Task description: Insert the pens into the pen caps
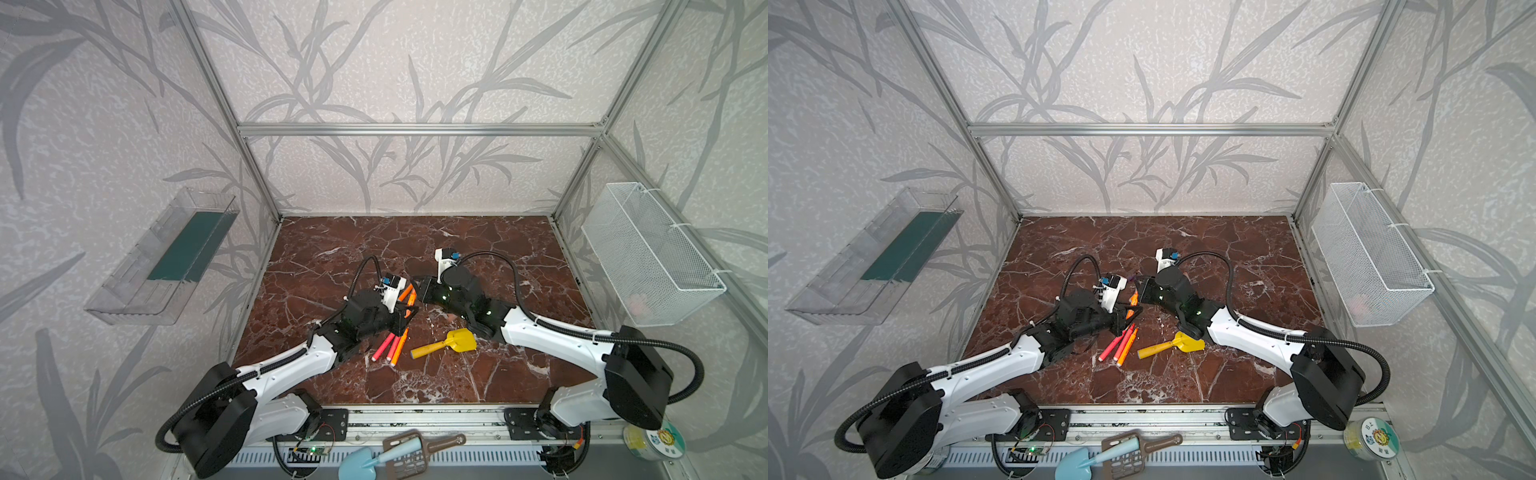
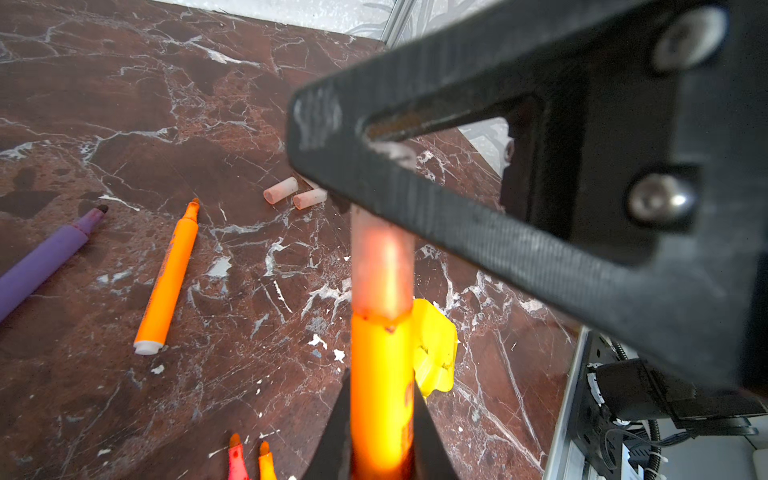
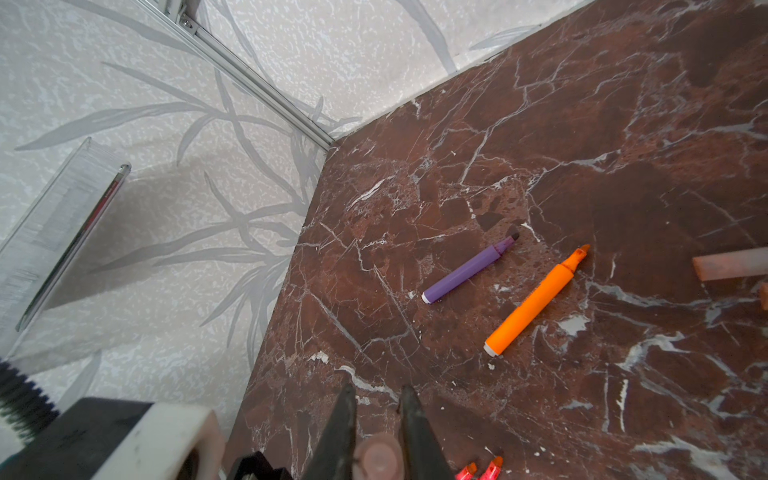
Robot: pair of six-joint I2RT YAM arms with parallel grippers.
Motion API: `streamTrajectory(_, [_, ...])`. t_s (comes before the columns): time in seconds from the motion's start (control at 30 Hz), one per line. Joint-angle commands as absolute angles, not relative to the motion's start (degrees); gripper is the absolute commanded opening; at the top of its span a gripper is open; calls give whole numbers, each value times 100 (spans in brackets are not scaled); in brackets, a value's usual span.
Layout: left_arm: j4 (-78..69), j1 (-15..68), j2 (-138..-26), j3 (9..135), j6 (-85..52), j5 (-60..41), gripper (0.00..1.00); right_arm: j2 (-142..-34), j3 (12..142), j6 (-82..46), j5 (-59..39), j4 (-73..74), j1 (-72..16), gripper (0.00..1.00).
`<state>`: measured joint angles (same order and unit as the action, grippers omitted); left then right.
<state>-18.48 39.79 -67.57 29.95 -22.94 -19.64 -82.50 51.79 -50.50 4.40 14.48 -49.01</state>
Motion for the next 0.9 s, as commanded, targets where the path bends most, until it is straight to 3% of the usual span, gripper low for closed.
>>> streamTrajectory(0.0, [-1899, 3970, -6777, 3199, -2241, -2013, 0, -8299, 5132, -5079, 318, 1468, -4948, 12])
streamTrajectory(0.17, [-1739, 3951, -6725, 3256, -2310, -1791, 0, -8254, 4773, -5174, 273, 1702, -5129, 1])
streamTrajectory(0.47, [-1356, 3570, -6691, 3670, -2167, -1363, 0, -8074, 4334, -5288, 786, 1642, -5597, 0])
streamTrajectory(0.87, [-734, 3874, -6701, 4460, -1680, 1061, 0, -8043, 4408, -5536, 1406, 1139, -6240, 0])
